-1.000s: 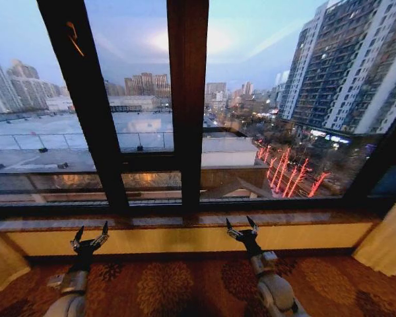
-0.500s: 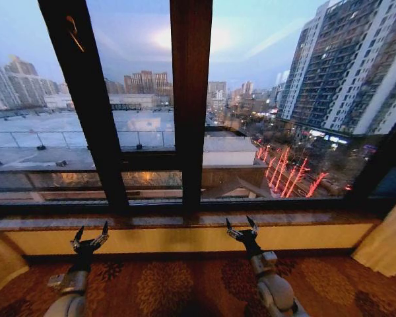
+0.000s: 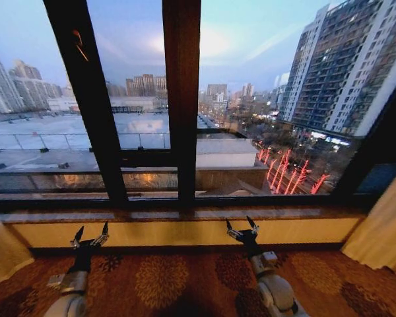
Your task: Open the curtains by pulling them apart, changing their state from closed to fully open.
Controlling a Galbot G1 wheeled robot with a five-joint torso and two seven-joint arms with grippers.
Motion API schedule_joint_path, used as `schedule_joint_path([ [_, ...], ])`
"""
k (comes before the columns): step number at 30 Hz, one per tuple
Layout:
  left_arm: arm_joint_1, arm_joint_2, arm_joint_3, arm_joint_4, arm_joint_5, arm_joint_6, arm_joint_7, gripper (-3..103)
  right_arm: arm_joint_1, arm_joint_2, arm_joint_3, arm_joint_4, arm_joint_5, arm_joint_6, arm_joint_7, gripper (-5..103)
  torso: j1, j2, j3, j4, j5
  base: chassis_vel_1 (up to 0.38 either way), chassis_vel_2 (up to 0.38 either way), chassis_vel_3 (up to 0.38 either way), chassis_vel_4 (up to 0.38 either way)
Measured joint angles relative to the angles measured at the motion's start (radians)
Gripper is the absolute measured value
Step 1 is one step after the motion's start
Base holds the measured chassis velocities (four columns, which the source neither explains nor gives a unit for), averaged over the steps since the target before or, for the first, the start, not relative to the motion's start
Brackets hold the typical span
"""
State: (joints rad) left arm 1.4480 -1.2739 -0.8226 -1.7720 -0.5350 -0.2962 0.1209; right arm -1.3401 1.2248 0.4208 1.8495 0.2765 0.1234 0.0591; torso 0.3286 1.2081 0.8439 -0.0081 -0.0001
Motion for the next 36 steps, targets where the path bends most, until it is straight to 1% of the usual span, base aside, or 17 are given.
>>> schedule_joint_path([
  [2,0.0,0.0,0.0,0.0,0.0,0.0,0.0,100,0.0,0.0,0.0,0.0,0.0,0.0,0.0,100,0.001,-0.001,0.0,0.0001,-0.0005,0.004,0.031,0.002,-0.013],
  [6,0.0,0.0,0.0,0.0,0.0,0.0,0.0,100,0.0,0.0,0.0,0.0,0.0,0.0,0.0,100,0.002,-0.001,0.001,0.0001,0.0001,-0.014,0.027,-0.001,-0.034],
  [31,0.0,0.0,0.0,0.0,0.0,0.0,0.0,100,0.0,0.0,0.0,0.0,0.0,0.0,0.0,100,0.001,-0.001,0.0,0.0,0.0001,0.0,0.0,0.0,0.0],
  [36,0.0,0.0,0.0,0.0,0.0,0.0,0.0,100,0.0,0.0,0.0,0.0,0.0,0.0,0.0,100,0.001,-0.001,0.0,0.0,0.0001,0.068,-0.064,-0.085,0.072],
])
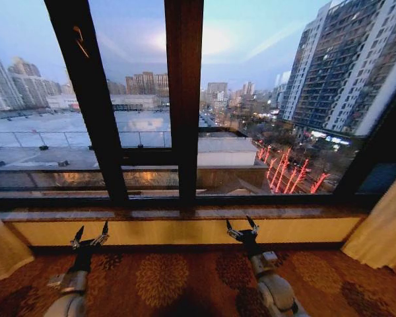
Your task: Open the curtains by pulling them apart, changing their state from closed to fully open.
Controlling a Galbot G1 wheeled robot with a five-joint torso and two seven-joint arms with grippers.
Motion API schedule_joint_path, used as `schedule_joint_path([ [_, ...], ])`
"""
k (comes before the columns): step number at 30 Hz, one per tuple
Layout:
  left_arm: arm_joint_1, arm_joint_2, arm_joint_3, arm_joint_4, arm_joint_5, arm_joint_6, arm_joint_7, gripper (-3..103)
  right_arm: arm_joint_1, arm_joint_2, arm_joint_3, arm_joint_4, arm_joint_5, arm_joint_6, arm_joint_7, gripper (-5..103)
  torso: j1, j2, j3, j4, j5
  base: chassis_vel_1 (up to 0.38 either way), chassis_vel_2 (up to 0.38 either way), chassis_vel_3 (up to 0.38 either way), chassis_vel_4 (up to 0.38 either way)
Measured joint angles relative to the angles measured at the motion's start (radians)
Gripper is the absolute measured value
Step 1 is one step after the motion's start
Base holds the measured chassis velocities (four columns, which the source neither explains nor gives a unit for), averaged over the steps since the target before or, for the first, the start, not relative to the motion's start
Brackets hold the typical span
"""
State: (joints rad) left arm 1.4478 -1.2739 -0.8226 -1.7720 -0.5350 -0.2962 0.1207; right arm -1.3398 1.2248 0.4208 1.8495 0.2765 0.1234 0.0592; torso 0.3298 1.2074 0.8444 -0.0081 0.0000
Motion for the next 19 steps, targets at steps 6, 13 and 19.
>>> schedule_joint_path([
  [6,0.0,0.0,0.0,0.0,0.0,0.0,0.0,100,0.0,0.0,0.0,0.0,0.0,0.0,0.0,100,0.0,0.0,0.0,0.0,0.0,0.172,-0.162,-0.176,0.174],
  [13,0.0,0.0,0.0,0.0,0.0,0.0,0.0,100,0.0,0.0,0.0,0.0,0.0,0.0,0.0,100,0.0,0.0,0.0,0.0,0.0,0.283,-0.258,-0.269,0.259],
  [19,0.0,0.0,0.0,0.0,0.0,0.0,0.0,100,0.0,0.0,0.0,0.0,0.0,0.0,0.0,100,0.0,0.0,0.0,-0.0001,0.0001,0.312,-0.324,-0.308,0.329],
])
